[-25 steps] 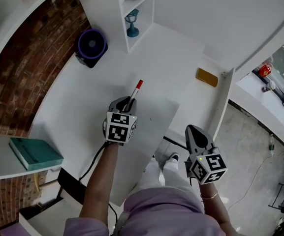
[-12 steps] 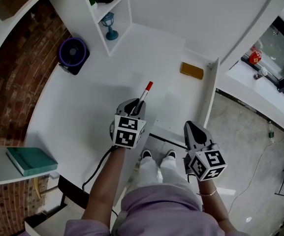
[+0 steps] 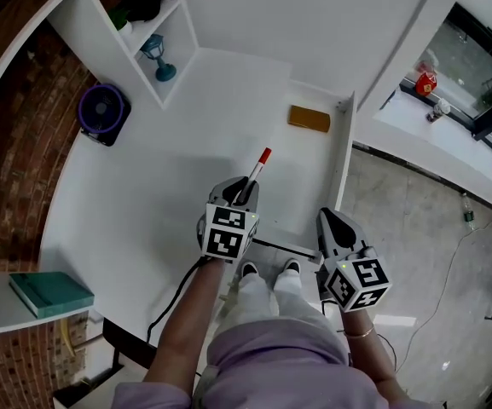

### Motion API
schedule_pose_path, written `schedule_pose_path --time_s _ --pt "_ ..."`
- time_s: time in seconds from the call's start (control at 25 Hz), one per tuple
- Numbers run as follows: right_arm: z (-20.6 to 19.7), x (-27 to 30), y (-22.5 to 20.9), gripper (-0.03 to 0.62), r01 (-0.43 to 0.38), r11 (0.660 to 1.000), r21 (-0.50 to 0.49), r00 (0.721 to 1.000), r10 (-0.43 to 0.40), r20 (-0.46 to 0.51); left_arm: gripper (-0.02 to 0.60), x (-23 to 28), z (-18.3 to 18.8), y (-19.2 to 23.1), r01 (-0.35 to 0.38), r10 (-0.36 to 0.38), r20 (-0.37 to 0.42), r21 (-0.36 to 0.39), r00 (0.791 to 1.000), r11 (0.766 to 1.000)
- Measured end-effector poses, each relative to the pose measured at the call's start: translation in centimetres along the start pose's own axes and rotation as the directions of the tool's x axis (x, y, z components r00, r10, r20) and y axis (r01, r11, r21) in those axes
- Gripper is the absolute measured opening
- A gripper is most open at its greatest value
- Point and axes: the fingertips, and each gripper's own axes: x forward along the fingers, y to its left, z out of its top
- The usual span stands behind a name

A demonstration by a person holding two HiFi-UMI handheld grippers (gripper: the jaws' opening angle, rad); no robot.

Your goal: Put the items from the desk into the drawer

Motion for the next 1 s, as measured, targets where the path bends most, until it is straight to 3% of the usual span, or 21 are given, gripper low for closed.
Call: schedule_pose_path --time_s 0.48,1.0 --pt "0.2 -2.8 -6.1 0.003 0.076 0.996 0.044 0.997 -0.076 0.015 0.066 5.0 -0.1 -6.5 0.081 -0.079 -0.063 0.026 0.995 0.996" --pt "0.0 -4.0 -10.9 0.003 0.113 0.99 0.079 0.993 -0.114 0.008 0.066 10.2 -1.1 -9.8 0.088 -0.083 -0.134 0.028 0.987 0.996"
